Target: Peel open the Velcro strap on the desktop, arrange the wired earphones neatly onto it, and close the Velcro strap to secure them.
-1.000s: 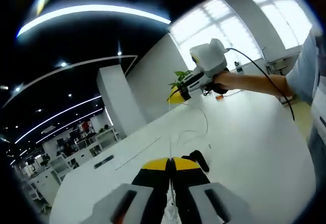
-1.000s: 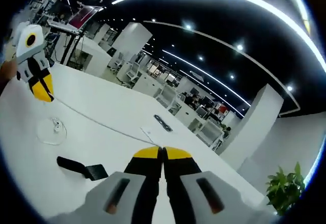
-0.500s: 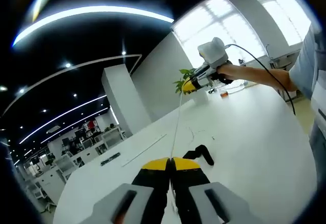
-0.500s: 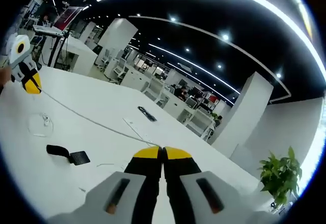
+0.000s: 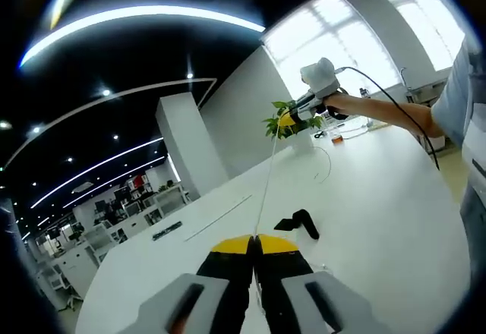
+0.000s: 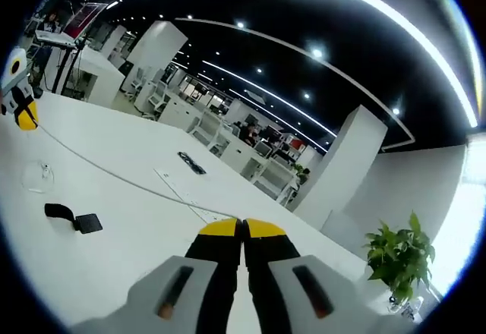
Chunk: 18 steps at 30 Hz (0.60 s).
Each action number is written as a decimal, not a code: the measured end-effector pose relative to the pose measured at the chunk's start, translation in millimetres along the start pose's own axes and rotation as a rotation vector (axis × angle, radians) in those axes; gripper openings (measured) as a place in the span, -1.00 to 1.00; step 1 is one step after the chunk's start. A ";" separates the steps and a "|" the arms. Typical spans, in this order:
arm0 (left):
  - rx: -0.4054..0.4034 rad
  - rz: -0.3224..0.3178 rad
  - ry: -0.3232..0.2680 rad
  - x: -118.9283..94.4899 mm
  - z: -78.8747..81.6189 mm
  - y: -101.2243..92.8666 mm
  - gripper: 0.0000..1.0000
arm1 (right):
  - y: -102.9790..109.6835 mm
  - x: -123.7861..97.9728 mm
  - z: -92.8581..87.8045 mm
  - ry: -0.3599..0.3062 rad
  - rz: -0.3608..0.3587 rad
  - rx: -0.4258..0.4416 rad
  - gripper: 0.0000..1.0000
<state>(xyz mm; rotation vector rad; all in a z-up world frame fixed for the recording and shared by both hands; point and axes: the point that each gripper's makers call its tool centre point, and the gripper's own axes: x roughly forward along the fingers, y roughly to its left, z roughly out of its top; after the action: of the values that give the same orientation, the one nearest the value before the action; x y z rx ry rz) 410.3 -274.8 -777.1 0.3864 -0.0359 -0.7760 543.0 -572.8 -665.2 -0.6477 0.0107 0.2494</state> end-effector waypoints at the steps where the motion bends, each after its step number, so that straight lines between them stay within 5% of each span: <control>1: -0.003 0.003 0.000 -1.4 -0.9 1.0 -0.90 | -2.3 -0.1 -0.7 0.003 -0.006 0.005 -0.93; 14: -0.075 0.008 0.010 -8.6 -16.0 5.0 -0.90 | -14.0 -3.1 -13.3 0.041 -0.059 0.066 -0.93; 18: -0.083 0.018 0.018 -11.3 -20.6 7.2 -0.90 | -47.9 -12.6 -40.0 0.059 -0.078 0.077 -0.93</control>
<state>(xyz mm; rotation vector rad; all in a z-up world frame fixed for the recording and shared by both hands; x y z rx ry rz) 410.6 -255.6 -792.4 0.3135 0.0092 -0.7533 544.6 -636.4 -667.6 -0.5770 0.0514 0.1534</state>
